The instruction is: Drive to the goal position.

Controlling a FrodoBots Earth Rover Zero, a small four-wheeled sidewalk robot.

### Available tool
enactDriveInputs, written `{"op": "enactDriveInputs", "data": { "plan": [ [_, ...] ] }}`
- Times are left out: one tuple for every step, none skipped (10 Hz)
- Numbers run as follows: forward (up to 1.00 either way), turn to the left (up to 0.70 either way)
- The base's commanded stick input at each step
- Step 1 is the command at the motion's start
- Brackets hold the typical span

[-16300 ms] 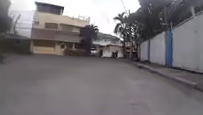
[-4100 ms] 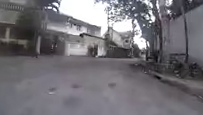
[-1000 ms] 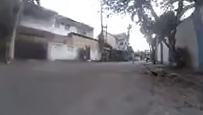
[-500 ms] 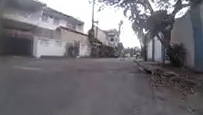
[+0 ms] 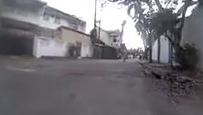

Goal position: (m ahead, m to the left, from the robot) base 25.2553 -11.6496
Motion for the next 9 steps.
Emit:
{"op": "enactDriveInputs", "data": {
  "plan": [
    [1.00, 0.00],
    [1.00, -0.23],
    [1.00, -0.39],
    [1.00, -0.40],
    [1.00, -0.40],
    [1.00, -0.40],
    [1.00, -0.40],
    [1.00, -0.40],
    [1.00, -0.40]
  ]
}}
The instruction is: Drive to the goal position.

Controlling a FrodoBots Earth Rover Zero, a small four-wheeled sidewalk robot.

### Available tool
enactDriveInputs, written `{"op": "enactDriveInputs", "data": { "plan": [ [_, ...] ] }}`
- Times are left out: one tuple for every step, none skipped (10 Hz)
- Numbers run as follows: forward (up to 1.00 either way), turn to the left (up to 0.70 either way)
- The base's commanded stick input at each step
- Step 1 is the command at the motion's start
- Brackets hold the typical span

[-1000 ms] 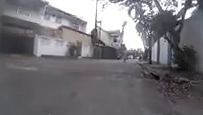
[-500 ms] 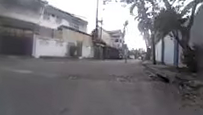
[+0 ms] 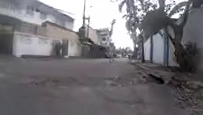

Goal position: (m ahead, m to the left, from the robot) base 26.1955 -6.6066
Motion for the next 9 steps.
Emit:
{"op": "enactDriveInputs", "data": {
  "plan": [
    [1.00, -0.40],
    [1.00, -0.40],
    [1.00, -0.40],
    [1.00, -0.40],
    [1.00, -0.40],
    [1.00, -0.40],
    [1.00, -0.40],
    [1.00, -0.40],
    [1.00, -0.40]
  ]
}}
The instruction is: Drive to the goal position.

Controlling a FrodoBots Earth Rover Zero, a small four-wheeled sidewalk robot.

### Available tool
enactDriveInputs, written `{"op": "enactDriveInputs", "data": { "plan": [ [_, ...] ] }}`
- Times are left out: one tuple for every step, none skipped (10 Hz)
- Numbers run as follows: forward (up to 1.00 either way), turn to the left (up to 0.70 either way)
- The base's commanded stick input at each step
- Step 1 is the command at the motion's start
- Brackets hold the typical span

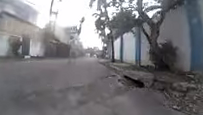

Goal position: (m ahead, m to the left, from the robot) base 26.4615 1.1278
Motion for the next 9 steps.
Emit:
{"op": "enactDriveInputs", "data": {
  "plan": [
    [1.00, -0.25],
    [1.00, 0.00],
    [1.00, 0.00],
    [1.00, 0.00],
    [1.00, 0.06],
    [1.00, 0.25],
    [1.00, 0.40],
    [1.00, 0.40],
    [1.00, 0.40]
  ]
}}
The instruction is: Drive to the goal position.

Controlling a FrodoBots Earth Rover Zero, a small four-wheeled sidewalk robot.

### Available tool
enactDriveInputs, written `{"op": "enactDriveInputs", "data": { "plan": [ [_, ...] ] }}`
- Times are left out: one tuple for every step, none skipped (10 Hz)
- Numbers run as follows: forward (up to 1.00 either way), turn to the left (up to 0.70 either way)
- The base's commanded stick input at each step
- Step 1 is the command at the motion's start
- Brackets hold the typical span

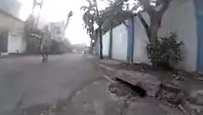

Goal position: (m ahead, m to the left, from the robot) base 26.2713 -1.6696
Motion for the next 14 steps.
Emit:
{"op": "enactDriveInputs", "data": {
  "plan": [
    [1.00, 0.40],
    [1.00, 0.40],
    [1.00, 0.40],
    [1.00, 0.40],
    [1.00, 0.40],
    [1.00, 0.40],
    [1.00, 0.40],
    [1.00, 0.40],
    [1.00, 0.40],
    [1.00, 0.21],
    [1.00, 0.00],
    [1.00, 0.00],
    [1.00, 0.00],
    [1.00, -0.04]
  ]
}}
